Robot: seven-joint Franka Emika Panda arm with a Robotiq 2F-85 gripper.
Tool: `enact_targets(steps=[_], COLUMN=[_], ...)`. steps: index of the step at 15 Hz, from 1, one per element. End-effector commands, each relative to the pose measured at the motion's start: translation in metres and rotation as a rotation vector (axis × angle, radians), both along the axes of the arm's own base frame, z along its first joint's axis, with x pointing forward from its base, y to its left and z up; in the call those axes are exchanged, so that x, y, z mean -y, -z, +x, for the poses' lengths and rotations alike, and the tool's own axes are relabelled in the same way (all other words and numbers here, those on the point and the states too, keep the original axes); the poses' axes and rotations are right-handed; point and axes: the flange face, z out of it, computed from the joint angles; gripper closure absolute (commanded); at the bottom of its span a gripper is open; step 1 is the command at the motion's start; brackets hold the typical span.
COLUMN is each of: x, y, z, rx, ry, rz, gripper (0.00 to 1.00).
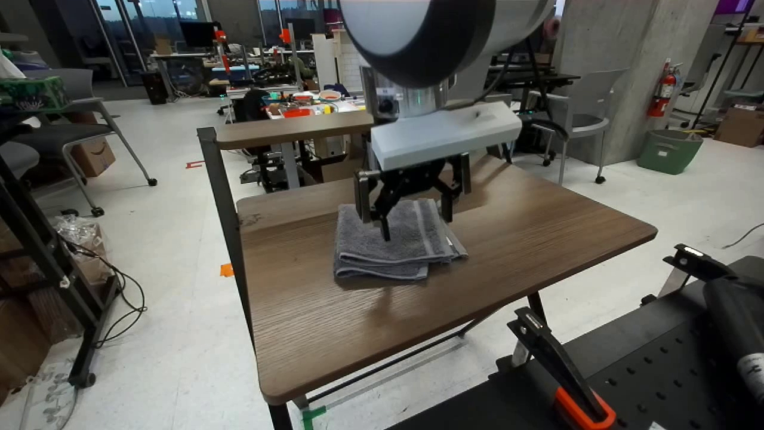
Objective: Move the towel to the left
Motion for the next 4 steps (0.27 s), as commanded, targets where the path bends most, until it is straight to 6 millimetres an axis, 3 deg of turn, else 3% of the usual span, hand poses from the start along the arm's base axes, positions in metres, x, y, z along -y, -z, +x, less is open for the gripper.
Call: enact_targets(steps=[1,2,4], x=[0.013,0.002,0.008], y=[-0.050,-0.028,-0.045], z=[-0.009,0.001,-0.001], rx=[-0.004,0.010,0.009], ry=[-0.006,0.005,0.008], rz=[0.008,0.008,0.011], gripper=[0.00,0.00,0.00])
